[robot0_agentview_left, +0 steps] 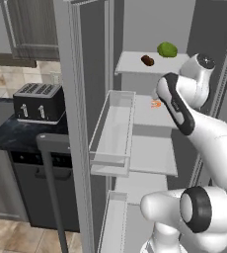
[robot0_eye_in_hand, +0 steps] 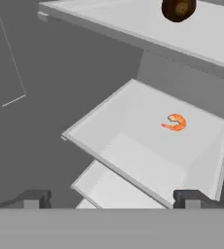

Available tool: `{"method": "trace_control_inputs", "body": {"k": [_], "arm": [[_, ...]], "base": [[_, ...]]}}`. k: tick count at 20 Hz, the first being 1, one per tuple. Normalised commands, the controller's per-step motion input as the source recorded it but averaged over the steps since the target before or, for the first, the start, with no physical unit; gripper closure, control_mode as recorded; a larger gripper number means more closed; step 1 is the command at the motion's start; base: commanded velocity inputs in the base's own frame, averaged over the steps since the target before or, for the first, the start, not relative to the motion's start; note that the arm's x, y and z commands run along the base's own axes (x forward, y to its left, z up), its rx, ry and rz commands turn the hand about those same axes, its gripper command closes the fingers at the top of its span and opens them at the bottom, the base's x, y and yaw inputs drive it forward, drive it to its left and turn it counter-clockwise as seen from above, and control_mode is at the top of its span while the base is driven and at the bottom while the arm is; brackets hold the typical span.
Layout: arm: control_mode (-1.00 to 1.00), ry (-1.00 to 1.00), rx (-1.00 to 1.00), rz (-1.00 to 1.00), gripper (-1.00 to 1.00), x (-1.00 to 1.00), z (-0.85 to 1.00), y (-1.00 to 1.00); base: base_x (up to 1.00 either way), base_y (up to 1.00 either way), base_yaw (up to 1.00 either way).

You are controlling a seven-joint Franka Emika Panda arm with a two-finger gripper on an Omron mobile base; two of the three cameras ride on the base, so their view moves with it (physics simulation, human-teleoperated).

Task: Transport the fish and sweet potato to the fridge. Place the fish on the rack containing meat and place the sweet potato on the rack containing the vegetable, ensuring meats and vegetables are on different racks.

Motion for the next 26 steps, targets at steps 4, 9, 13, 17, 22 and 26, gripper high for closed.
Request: {"method": "trace_control_inputs", "body": {"k": [4, 9, 13, 17, 22, 26], "arm": [[-1.00, 0.18, 0.09, 0.00, -1.00, -1.00, 1.00, 0.05], [-1.00, 0.16, 0.02, 0.00, -1.00, -1.00, 0.63, 0.00], [-1.00, -0.02, 0.00, 0.00, -1.00, -1.00, 0.00, 0.00], [-1.00, -0.02, 0.00, 0.00, -1.00, -1.00, -0.09, 0.01], [-1.00, 0.00, 0.00, 0.00, -1.00, -0.98, -0.01, 0.03], [-1.00, 0.00, 0.00, 0.00, -1.00, -0.82, -0.10, 0.01]], "base": [[0.00, 0.00, 0.00], [0.00, 0.00, 0.00], [0.00, 0.00, 0.00], [0.00, 0.00, 0.00], [0.00, 0.00, 0.00], [0.00, 0.00, 0.00]]}}
